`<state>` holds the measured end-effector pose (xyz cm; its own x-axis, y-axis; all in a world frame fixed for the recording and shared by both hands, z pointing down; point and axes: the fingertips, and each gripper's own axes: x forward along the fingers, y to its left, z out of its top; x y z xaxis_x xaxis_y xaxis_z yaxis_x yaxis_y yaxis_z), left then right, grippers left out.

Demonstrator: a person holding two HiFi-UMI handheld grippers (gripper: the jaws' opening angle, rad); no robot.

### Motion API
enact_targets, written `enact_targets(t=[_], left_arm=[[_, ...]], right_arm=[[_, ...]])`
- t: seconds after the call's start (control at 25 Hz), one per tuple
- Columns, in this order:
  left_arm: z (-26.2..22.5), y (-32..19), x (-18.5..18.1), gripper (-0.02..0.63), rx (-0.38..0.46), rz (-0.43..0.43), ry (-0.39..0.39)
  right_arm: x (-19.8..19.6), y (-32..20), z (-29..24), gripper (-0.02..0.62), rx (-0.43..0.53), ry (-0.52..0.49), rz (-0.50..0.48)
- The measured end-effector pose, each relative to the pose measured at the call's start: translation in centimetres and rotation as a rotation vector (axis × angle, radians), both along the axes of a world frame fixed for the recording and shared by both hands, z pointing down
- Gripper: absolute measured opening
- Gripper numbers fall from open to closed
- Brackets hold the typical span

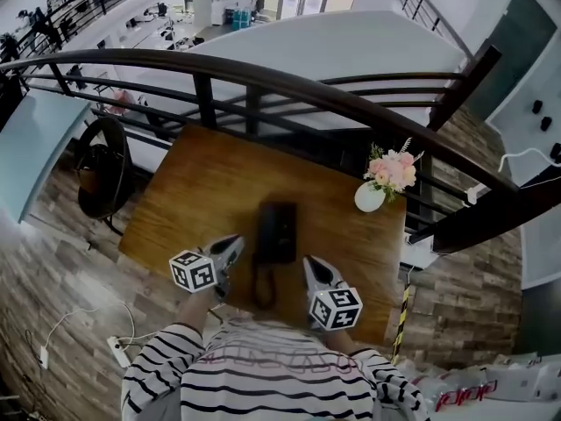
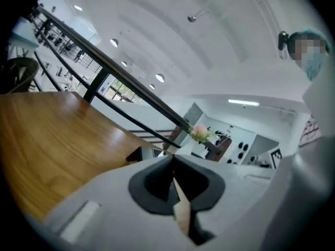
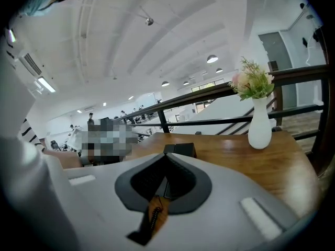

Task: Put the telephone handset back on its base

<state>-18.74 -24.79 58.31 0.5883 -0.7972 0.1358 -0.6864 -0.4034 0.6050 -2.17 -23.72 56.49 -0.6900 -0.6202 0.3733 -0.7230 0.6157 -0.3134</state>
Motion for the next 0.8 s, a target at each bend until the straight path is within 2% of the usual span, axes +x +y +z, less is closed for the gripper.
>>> enact_targets(t=[0.36, 0.8], left_arm=[[-3.4, 5.3, 3.5, 0.002, 0.090, -0.056, -0.128], [-4.6, 11.6, 6.7, 0.002, 0.145, -0.190, -0.217]], right_arm=[[2.0, 2.6, -0.8, 0.000, 0.015, -0.026, -0.082], [4.4, 5.7, -1.3, 0.000, 0.055, -0.044, -0.183]])
